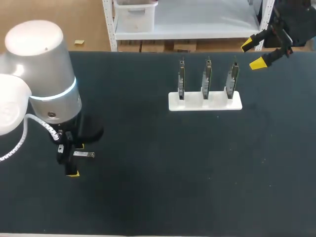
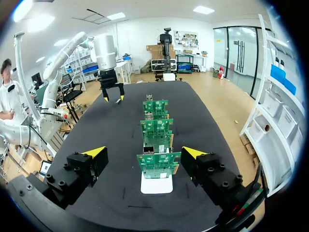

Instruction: Pick up the optical module with the left hand, and insert it into the network port with the right hand.

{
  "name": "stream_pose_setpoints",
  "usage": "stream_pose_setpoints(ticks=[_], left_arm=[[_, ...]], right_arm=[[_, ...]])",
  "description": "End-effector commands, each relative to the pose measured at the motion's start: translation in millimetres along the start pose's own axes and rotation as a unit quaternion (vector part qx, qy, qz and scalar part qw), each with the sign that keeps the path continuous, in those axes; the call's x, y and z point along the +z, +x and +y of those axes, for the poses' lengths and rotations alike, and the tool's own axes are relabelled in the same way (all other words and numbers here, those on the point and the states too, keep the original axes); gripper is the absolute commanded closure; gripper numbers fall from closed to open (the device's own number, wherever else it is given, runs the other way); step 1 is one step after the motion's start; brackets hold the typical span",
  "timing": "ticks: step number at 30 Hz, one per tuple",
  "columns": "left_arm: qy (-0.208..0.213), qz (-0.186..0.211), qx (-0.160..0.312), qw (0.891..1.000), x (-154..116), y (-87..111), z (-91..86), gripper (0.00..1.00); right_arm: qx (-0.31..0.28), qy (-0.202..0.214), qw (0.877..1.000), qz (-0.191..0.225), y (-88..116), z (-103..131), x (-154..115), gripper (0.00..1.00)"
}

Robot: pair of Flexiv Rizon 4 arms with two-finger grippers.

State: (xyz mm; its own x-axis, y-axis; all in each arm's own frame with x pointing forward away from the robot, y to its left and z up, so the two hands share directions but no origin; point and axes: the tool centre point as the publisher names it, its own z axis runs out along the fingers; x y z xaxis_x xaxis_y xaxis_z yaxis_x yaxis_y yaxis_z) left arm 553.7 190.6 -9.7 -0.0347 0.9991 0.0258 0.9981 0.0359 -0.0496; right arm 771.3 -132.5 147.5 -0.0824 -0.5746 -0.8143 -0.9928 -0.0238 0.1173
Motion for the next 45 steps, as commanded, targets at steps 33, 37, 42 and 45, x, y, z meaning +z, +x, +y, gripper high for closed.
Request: stream_pose_setpoints(ticks=[33,37,42,45], left_arm=[[0.011,-0.005,0.001,1.0,7.7,0.2,15.3,1.0],[0.009,-0.007,0.0,1.0,5.9,-0.2,16.9,1.0],[-0.007,-0.061,-0.03,0.998,-8.3,-5.2,28.3,1.0],[-0.034,-0.119,-0.057,0.991,-28.9,-11.5,42.6,1.0]], right_arm=[[0.0,0.003,1.0,0.0,-0.2,2.1,0.3,0.0],[0.0,0.003,1.0,0.0,-0.2,2.1,0.3,0.0],[0.0,0.003,1.0,0.0,-0.2,2.1,0.3,0.0],[0.0,0.003,1.0,0.0,-0.2,2.1,0.3,0.0]])
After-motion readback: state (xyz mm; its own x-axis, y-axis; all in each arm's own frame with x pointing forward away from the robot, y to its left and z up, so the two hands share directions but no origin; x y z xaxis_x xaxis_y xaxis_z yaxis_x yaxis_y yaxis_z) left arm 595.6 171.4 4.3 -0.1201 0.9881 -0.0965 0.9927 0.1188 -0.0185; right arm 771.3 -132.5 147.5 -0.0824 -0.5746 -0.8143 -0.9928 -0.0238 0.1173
